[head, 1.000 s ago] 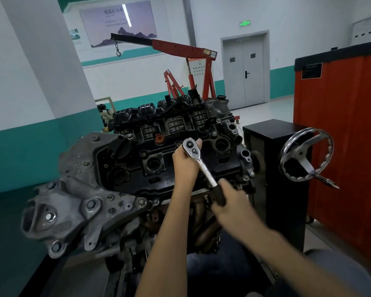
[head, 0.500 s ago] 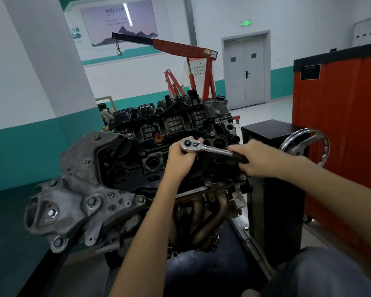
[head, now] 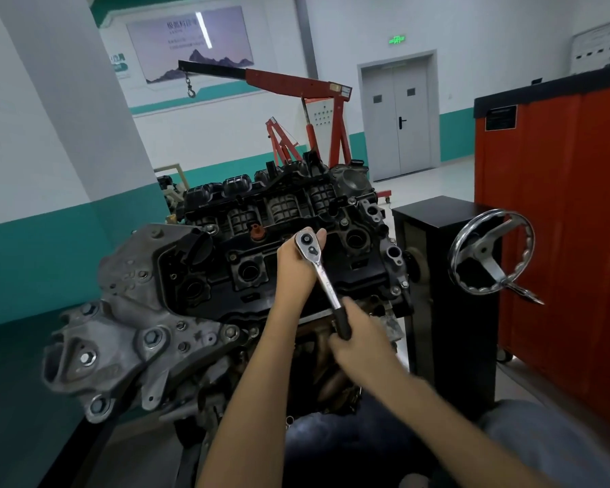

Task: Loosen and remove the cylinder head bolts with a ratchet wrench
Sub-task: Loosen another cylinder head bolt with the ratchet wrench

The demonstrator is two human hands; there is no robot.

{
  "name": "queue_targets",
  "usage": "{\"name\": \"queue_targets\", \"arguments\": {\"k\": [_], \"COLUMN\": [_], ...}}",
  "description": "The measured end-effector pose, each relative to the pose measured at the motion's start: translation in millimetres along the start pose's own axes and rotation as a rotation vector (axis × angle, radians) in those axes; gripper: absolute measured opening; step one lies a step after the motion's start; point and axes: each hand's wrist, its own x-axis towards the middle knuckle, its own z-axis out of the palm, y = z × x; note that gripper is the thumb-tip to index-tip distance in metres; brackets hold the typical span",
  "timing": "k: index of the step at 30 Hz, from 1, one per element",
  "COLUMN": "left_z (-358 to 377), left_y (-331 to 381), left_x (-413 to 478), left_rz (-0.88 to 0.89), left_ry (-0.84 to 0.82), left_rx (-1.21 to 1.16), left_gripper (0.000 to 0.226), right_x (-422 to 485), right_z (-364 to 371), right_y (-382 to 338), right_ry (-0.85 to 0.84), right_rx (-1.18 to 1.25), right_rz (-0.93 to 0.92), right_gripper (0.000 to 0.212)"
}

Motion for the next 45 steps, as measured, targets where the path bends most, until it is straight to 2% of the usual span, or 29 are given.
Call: {"name": "queue_targets", "arguments": {"k": [3,5,7,9,11,14,15,17,19,21,27,29,31,33,36,40,42,45], "left_z": [-2.8,-6.2,-10.9,-12.7,-9.5,-0.5,1.3,1.8,0.6,-1.3,-4.5,-6.2,-6.4,-4.3,3.6,5.4,3.2,1.1], "left_y": [0.9,3.1,2.6,-0.2,-2.7,-2.8,-1.7,-1.8,-4.4,-5.4,-4.1,-4.0,-5.9,-7.8,-6.8,-4.5,-4.8,-4.9], "left_x": [-0.3,2.2,4.7,3.7,-1.0,-5.0,-4.9,-3.6,-3.9,-3.4,3.3,4.6,4.0,0.6,-5.1,0.3,0.6,-0.9], "left_rz": [0.027,0.027,0.023,0.012,0.011,0.023,0.027,0.032,0.011,-0.024,0.031,0.019,-0.014,-0.013,0.017,-0.012,-0.046,-0.008], "left_ry": [-0.055,-0.069,-0.071,-0.054,-0.037,0.007,0.027,0.050,0.067,0.080,-0.049,-0.050,-0.012,0.022,0.037,0.102,0.084,0.017], "left_rx": [0.027,0.044,0.038,0.006,-0.016,-0.057,-0.058,-0.038,-0.061,-0.083,-0.015,-0.029,-0.079,-0.102,-0.093,-0.056,-0.091,-0.062], "left_gripper": [0.049,0.049,0.045,0.044,0.044,0.047,0.048,0.048,0.047,0.044,0.051,0.052,0.049,0.040,0.045,0.049,0.050,0.048], "right_x": [25.4,55.8,81.0,87.3,68.7,15.6,4.1,-6.9,-9.8,-7.1,41.5,70.6,83.0,67.6,15.6,-8.4,-7.0,5.2], "right_z": [-63.0,-102.1,-124.7,-126.4,-109.2,-50.5,-27.2,17.2,42.2,35.0,-90.2,-120.4,-126.7,-111.0,-51.0,26.0,26.3,-21.1], "right_y": [13.0,8.0,-6.3,-10.9,0.9,12.9,9.3,-3.8,-14.5,-14.4,5.6,-3.6,-8.4,-1.3,10.2,-10.6,-12.4,0.6], "right_ry": [-0.141,-0.228,-0.232,-0.173,-0.137,-0.071,-0.014,0.078,0.091,0.051,-0.258,-0.286,-0.240,-0.207,-0.116,0.013,-0.021,-0.124], "right_rx": [-0.239,-0.491,-0.800,-0.899,-0.780,-0.216,-0.099,0.031,0.140,0.136,-0.383,-0.665,-0.798,-0.692,-0.191,0.142,0.162,-0.037], "right_rz": [-0.104,-0.210,-0.363,-0.411,-0.312,-0.103,-0.057,0.013,0.029,0.031,-0.194,-0.293,-0.344,-0.275,-0.104,0.003,0.006,-0.064], "right_gripper": [0.028,0.029,0.026,0.024,0.029,0.032,0.032,0.029,0.026,0.024,0.025,0.031,0.035,0.032,0.030,0.029,0.024,0.024]}}
